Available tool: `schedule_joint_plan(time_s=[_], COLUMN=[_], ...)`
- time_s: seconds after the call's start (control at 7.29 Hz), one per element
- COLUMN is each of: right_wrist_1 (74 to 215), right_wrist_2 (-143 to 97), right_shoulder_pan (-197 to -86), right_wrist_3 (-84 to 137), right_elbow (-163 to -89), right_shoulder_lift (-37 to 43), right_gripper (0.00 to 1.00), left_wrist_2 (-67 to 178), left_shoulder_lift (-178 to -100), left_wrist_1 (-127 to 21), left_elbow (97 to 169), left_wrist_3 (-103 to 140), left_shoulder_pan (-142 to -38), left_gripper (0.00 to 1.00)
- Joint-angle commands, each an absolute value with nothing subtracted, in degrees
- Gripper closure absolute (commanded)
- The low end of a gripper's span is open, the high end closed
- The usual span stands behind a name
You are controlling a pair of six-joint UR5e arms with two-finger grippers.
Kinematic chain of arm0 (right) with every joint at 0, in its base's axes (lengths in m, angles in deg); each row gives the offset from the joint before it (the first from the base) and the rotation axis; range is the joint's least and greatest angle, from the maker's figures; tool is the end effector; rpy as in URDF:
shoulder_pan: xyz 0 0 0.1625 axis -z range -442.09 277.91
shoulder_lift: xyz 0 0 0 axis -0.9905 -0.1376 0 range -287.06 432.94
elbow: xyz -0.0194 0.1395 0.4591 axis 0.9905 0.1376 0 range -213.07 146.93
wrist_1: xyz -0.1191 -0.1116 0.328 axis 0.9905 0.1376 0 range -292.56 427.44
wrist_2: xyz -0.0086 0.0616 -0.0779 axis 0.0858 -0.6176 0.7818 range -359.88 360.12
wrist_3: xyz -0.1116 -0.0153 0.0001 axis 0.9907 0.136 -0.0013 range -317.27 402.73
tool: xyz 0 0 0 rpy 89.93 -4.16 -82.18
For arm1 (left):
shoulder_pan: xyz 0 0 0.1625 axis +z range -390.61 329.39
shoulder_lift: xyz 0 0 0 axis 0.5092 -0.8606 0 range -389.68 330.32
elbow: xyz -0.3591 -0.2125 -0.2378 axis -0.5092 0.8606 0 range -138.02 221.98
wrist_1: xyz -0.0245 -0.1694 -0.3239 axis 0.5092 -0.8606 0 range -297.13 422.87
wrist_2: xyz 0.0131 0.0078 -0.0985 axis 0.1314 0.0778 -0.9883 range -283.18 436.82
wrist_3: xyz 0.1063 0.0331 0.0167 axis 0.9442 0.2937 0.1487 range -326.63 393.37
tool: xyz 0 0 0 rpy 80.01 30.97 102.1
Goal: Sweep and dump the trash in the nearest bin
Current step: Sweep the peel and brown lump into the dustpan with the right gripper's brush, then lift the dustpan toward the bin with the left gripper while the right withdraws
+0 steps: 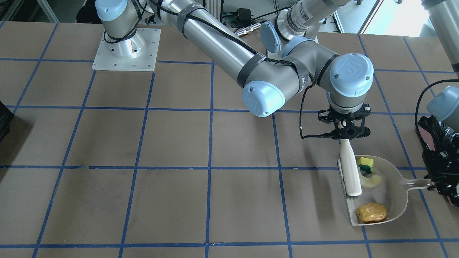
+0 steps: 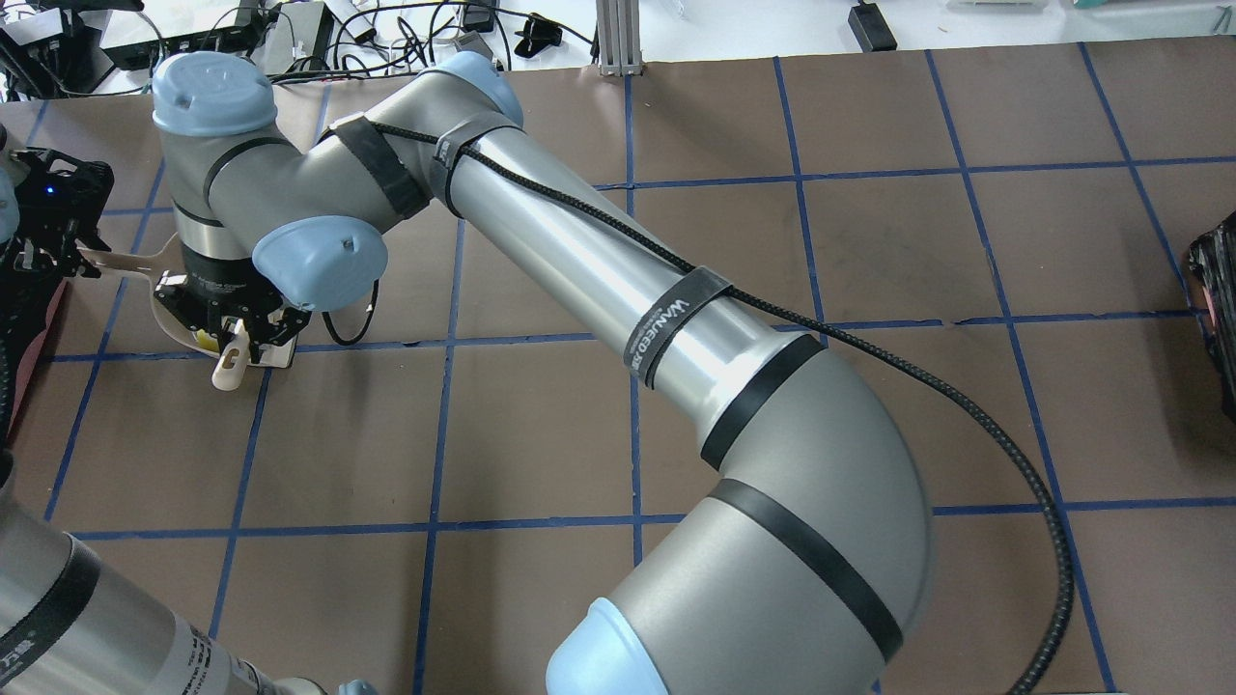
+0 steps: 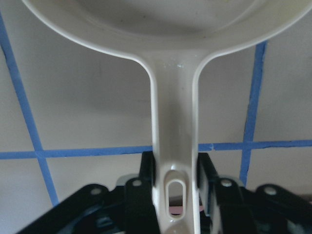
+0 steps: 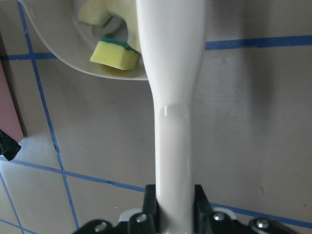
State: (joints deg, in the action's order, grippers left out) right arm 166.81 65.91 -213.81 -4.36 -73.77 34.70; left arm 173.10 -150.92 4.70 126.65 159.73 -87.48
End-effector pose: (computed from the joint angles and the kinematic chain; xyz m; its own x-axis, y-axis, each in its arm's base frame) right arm 0.6860 -0.4996 0.3552 -0.9250 0.1045 -0.3653 0.0249 0.9760 0.2161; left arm 0.2631 -0.6245 0.3230 0.0518 0.9985 -0.0184 0.9877 -0.0485 0.1487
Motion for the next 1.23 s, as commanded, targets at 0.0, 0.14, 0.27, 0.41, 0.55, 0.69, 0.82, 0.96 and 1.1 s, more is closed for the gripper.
schedule_joint_plan(time_s=[0.0,0.14,0.27,0.41,0.55,0.69,0.82,0.96,1.1], right_wrist_1=[164.5,165.4,166.6,167.4,168.4,169.3,172.3,175.2,179.5], right_wrist_2=[71.6,75.2,77.6,79.4,80.6,83.4,85.5,85.6,85.5], right_shoulder_pan=[-210.9,-210.8,-210.2,-209.1,-208.5,-208.4,-207.9,-208.0,-208.0], right_wrist_3=[-4.6,-4.3,-3.6,-1.5,0.3,1.6,3.4,3.4,3.7], right_elbow=[-85.4,-93.5,-101.3,-108.8,-116.1,-122.8,-129.2,-135.6,-141.8], right_shoulder_lift=[26.4,21.8,17.4,13.0,8.6,4.7,1.5,-1.1,-4.9], right_gripper=[1.0,1.0,1.0,1.0,1.0,1.0,1.0,1.0,1.0], left_wrist_2=[169.9,169.7,167.5,166.9,167.1,167.1,167.1,166.8,166.6], left_shoulder_lift=[-149.8,-149.3,-149.2,-148.7,-147.5,-146.3,-145.8,-146.5,-147.5], left_wrist_1=[4.5,3.0,1.2,1.1,-0.3,-4.7,-8.0,-12.1,-15.0], left_elbow=[126.5,126.3,125.8,125.6,124.4,122.3,119.2,115.1,111.1], left_wrist_3=[160.3,160.5,160.7,160.9,160.9,161.8,163.3,164.9,166.6], left_shoulder_pan=[-86.3,-84.6,-82.0,-79.9,-79.5,-78.4,-76.2,-75.0,-73.7], left_gripper=[1.0,1.0,1.0,1.0,1.0,1.0,1.0,1.0,1.0])
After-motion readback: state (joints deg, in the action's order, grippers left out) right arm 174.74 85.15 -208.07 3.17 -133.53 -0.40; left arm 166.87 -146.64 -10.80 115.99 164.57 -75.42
